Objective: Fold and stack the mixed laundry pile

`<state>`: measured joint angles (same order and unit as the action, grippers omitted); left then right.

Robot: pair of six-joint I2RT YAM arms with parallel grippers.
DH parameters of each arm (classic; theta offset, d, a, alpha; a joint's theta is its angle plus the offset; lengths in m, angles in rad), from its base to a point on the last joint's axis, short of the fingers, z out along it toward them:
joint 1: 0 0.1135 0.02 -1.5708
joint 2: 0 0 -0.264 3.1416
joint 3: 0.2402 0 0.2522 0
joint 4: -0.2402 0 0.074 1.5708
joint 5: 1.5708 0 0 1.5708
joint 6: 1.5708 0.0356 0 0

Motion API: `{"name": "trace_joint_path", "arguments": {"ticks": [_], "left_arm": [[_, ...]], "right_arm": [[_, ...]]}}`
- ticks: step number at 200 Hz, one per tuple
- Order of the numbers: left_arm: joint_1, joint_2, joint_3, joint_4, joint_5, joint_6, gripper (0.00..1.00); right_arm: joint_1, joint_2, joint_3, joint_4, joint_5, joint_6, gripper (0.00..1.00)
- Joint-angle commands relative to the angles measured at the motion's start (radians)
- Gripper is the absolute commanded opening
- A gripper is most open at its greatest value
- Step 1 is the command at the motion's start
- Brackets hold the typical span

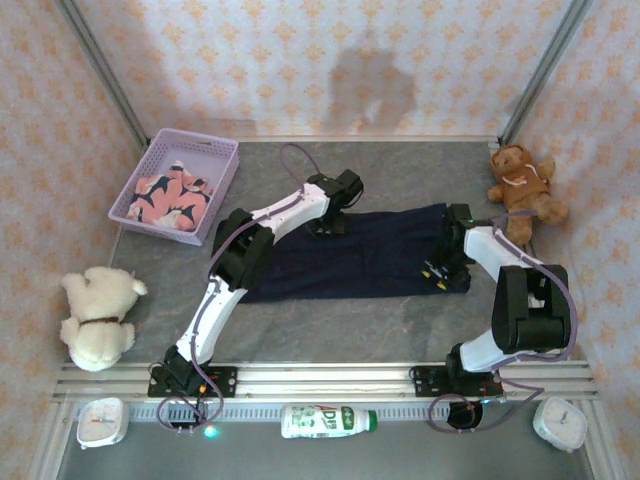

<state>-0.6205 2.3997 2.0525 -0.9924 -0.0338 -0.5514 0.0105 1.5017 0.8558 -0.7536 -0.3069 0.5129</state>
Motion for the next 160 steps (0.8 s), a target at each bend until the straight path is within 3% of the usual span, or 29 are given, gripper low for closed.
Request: {"name": "trace_joint_path", "arguments": {"ticks": [1,57,87,125,160], "left_arm": [[0.010,-0.034,-0.052,-0.023,-0.003,-0.002,0.49],[0.009,-0.061,-0.125,0.002,-0.009,-0.014,0.49],[0.010,-0.073,-0.145,0.012,-0.010,-0.020,0.49],[0.009,-0.056,-0.137,0.007,-0.012,-0.017,0.49],[0.010,-0.042,-0.135,0.010,-0.009,-0.021,0.49]], "right_arm": [[0.005,0.009,0.012,0.028,0.050,0.019,0.35],[0.005,0.032,0.017,0.076,0.035,0.024,0.32],[0.006,0.055,0.008,0.109,0.030,0.035,0.24],[0.005,0.022,0.043,0.065,0.078,0.032,0.05],[0.005,-0.025,0.084,-0.050,0.142,0.027,0.00]]}}
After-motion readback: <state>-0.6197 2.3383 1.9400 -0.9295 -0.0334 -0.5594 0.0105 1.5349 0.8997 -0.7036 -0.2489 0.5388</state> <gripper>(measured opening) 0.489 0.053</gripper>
